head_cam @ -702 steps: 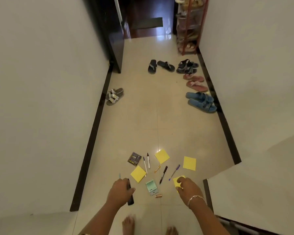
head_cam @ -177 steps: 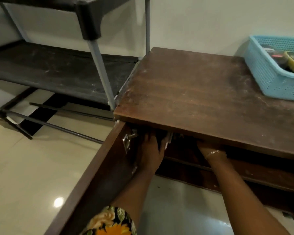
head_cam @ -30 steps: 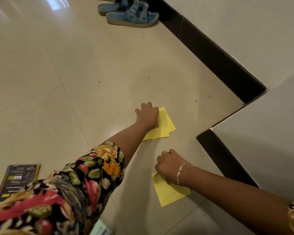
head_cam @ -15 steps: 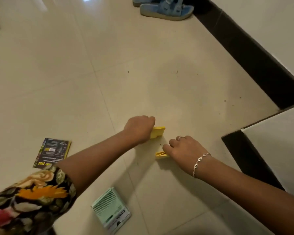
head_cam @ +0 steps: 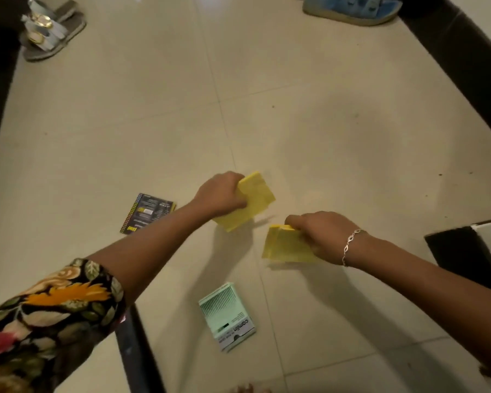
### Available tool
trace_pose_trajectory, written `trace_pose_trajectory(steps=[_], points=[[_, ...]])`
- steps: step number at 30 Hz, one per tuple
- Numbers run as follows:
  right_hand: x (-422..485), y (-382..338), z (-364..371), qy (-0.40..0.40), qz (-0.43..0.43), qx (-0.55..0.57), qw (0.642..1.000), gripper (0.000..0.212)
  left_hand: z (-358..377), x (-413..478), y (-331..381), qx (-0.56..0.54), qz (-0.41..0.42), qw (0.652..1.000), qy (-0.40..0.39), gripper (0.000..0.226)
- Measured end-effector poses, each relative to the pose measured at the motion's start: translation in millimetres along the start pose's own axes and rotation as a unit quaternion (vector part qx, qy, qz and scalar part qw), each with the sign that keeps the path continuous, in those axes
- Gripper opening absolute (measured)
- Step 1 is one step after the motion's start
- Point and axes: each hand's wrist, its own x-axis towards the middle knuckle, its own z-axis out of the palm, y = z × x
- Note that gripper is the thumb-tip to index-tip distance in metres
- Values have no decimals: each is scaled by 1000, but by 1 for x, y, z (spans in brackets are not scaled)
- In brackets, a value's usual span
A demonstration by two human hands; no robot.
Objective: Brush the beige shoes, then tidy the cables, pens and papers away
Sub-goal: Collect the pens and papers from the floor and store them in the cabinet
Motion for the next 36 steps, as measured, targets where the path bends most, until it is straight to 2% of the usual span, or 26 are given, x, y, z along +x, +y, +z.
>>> trace_pose_trajectory(steps=[5,8,12,15,18,20,23,25,29,31,32,33,36], points=[[21,-84,-5,-129,-203,4,971,28,-37,-20,-51,-189,-85,975,85,33],[38,-111,5,-199,-235,-35,951,35,-47,-31,-85,-240,-152,955,85,17],[49,-125,27,-224,-243,-69,941,43,-48,-43,-143,-303,-277,908,84,31],[43,-136,52,-202,-244,-105,943,43,-36,-47,-177,-279,-343,888,123,48],[36,-139,73,-160,-230,-126,952,38,-23,-44,-196,-249,-369,885,137,66],[34,-135,82,-137,-207,-117,962,35,-18,-42,-196,-229,-363,891,150,68],[37,-131,88,-106,-233,-145,956,40,-12,-41,-191,-195,-349,903,158,64],[40,-129,88,-123,-232,-144,954,48,-8,-40,-188,-175,-350,908,151,65],[41,-125,77,-186,-228,-79,953,47,-3,-36,-180,-178,-356,908,133,70],[36,-126,60,-156,-249,-55,954,59,-6,-36,-177,-194,-347,908,136,69],[34,-126,51,-113,-256,-53,959,66,-9,-36,-176,-211,-338,907,136,64],[34,-126,40,-42,-267,-59,961,68,-12,-37,-174,-241,-323,906,133,54],[43,-116,23,184,-295,-97,933,48,-24,-43,-164,-297,-265,907,135,29]])
